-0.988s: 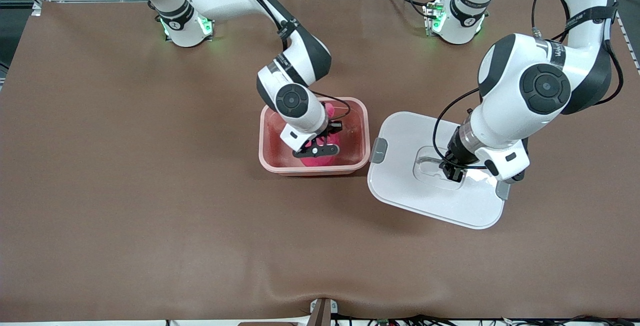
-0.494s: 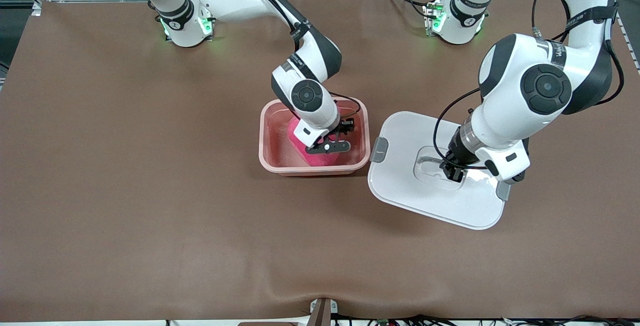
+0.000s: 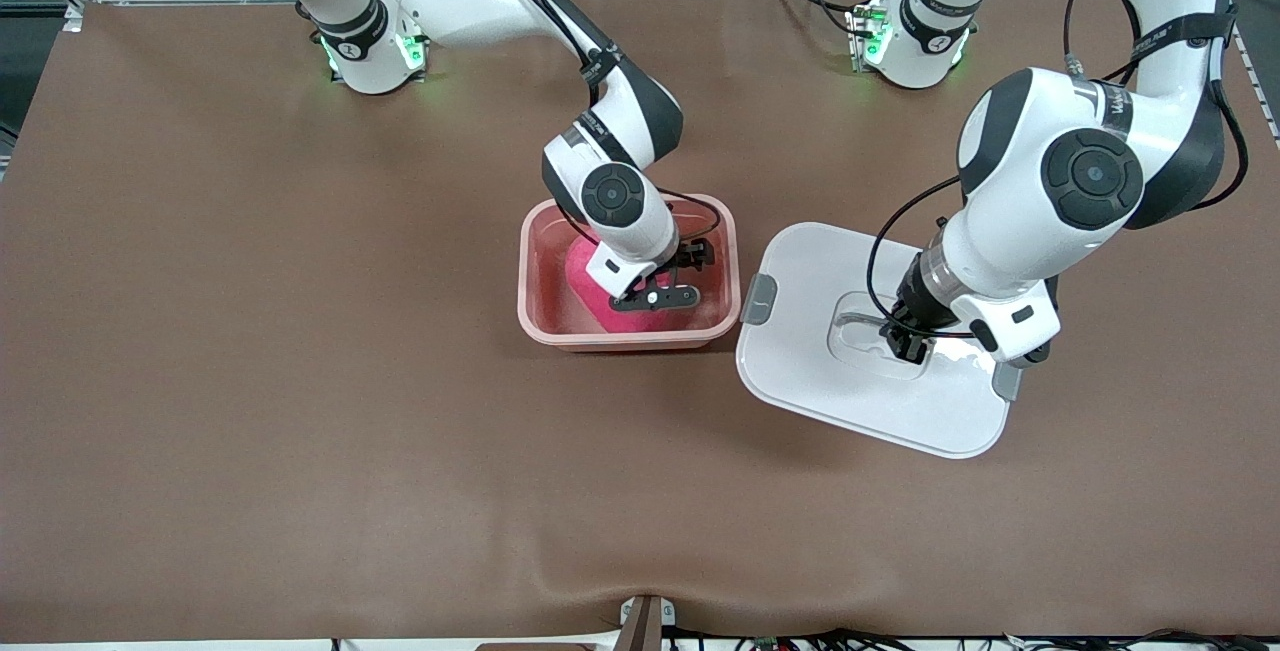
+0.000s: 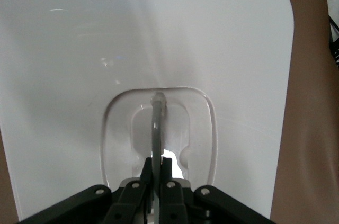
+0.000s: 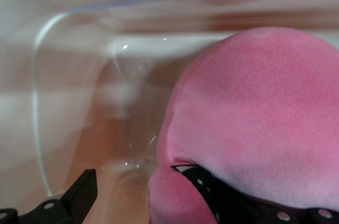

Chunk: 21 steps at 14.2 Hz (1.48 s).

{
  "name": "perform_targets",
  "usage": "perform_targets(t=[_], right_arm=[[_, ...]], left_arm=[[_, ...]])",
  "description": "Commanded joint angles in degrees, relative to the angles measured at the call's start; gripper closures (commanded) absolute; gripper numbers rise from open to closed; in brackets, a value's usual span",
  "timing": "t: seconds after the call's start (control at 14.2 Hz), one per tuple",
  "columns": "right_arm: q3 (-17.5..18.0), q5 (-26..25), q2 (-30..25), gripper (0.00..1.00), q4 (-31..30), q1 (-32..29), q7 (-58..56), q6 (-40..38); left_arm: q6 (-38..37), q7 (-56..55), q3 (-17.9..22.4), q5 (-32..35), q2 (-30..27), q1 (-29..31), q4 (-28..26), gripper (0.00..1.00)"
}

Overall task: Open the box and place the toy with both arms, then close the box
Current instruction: 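Open the right gripper and withdraw it from the box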

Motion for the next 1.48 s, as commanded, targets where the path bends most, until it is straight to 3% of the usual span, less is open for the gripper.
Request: perform_targets(t=[0.0,0.56,0.71,0.92,1.13,1.41], right_arm=[[-0.08,0.93,-2.74,0.00,-0.05,-1.28,0.02,-1.05],[0.62,2.08,-6.34,0.00,1.89,0.39,-0.15,-1.14],[0.10,1.82,-8.72,0.00,1.71,-0.23,-0.59,-5.51],[-0.26,1.20,-13.28,0.00,1.45,-5.31,-4.52,-15.08],[-0.17,1.20,-18.03,0.00,0.92,-14.79,-10.60,-23.35],[-0.17,1.20,-22.96,0.00,0.75,-25.52,-15.59,-28.29]], left_arm=[[-0.44,1.41,-0.25,-1.10,-2.30,0.56,-2.02,1.00],[-0.44,1.85,-0.25,-1.10,-2.39,0.56,-2.46,1.00],[-0.44,2.02,-0.25,-1.10,-2.39,0.56,-2.46,1.00],[-0.44,2.64,-0.25,-1.01,-2.92,1.61,-2.55,1.00],[-0.44,2.38,-0.34,-1.36,-2.92,1.88,-2.28,1.00],[-0.44,-1.73,-0.60,-5.14,-3.10,0.22,-1.76,1.00]])
